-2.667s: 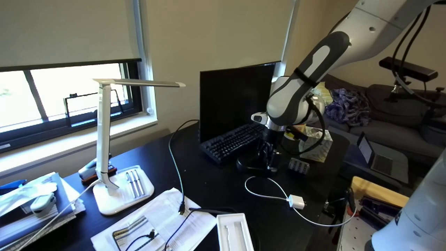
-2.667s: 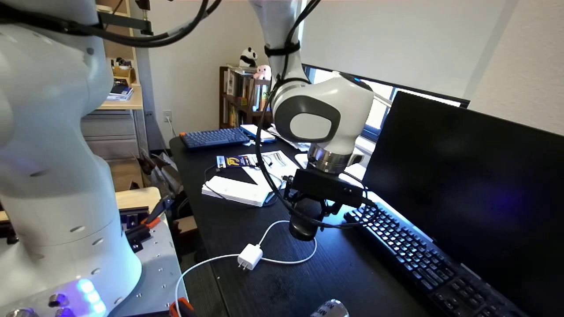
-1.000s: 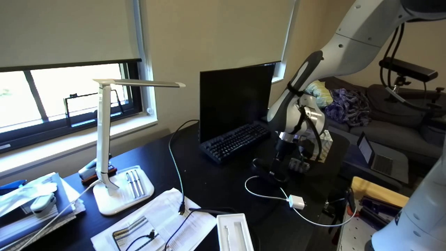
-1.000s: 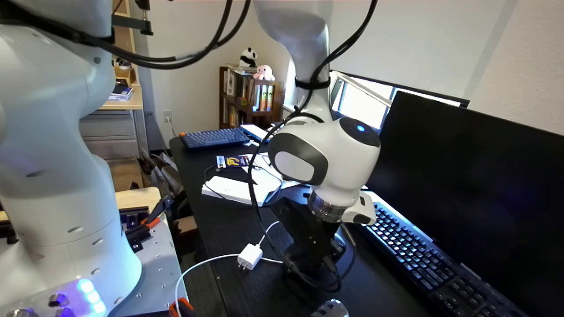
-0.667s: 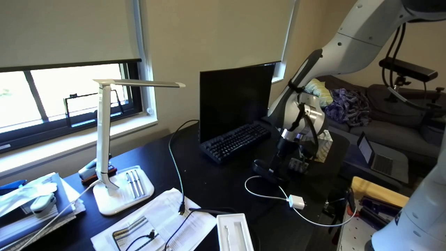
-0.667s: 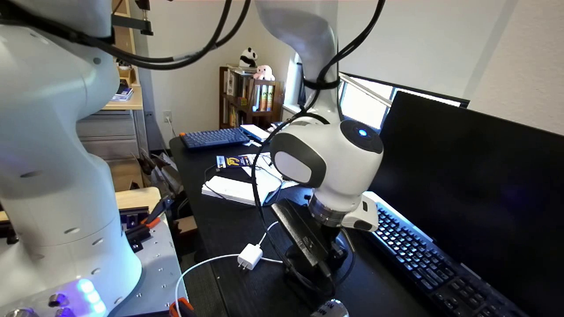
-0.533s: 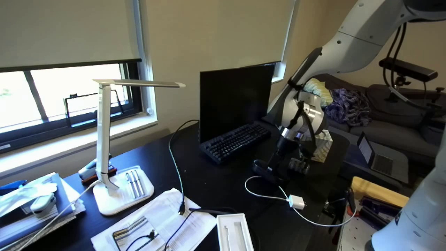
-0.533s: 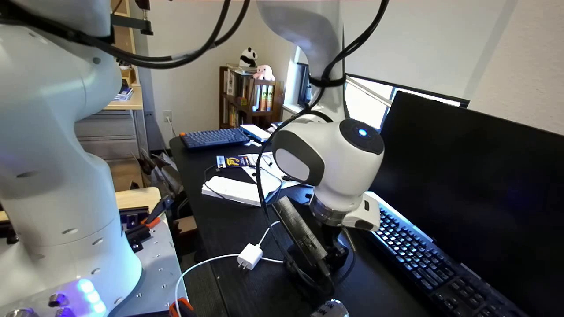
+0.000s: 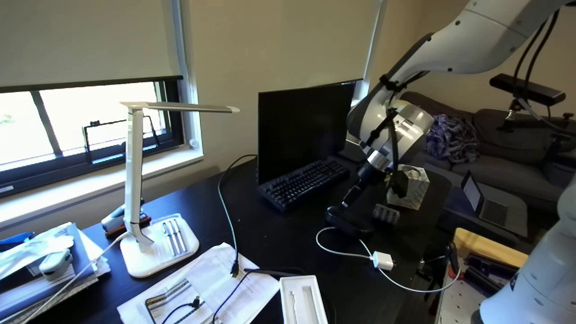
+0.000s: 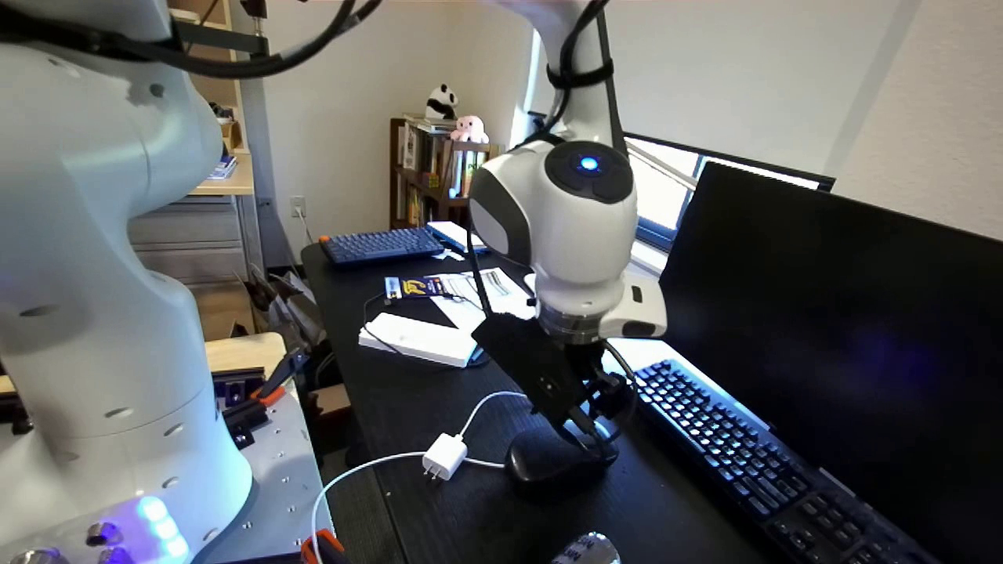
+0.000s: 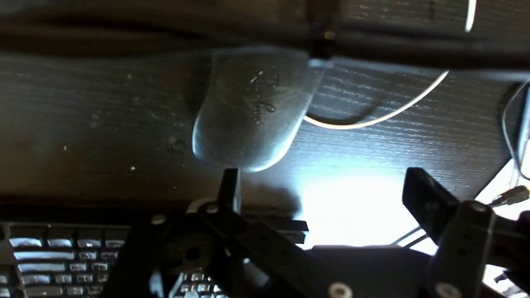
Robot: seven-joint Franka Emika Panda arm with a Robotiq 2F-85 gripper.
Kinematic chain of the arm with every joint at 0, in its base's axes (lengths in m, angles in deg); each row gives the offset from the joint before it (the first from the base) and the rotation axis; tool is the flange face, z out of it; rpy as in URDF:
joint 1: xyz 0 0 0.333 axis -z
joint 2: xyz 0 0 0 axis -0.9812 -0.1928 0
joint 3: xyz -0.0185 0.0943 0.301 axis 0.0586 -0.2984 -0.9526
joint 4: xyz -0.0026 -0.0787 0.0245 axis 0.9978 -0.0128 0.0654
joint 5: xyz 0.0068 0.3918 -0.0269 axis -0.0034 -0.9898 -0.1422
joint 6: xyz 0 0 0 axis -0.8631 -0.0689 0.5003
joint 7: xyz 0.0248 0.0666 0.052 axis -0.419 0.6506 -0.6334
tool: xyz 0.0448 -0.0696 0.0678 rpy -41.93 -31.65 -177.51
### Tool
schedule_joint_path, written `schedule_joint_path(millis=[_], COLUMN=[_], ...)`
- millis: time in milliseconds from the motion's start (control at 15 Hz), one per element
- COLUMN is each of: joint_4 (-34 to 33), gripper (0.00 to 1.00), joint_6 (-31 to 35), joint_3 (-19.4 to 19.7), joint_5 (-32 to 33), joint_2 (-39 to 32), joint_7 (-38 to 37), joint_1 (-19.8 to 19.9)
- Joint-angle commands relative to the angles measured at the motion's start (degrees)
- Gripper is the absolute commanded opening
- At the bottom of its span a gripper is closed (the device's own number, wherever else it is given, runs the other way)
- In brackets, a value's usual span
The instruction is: Move the black case to the right
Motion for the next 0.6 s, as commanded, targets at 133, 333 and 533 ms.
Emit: schedule_joint_path(millis=[133,333,533], joint_4=[11.5,9.8,8.7], gripper=[1.0,1.0,1.0], joint_6=[-6.6,-7.7,-7.5], joint_3=[-3.0,-4.3,-4.1], joint_5=[2.3,7.0,5.4], joint_2=[12.4,10.5,10.0], joint_7=[-0.4,-6.4,-4.3], joint_1=[-2.1,-3.3,-3.5])
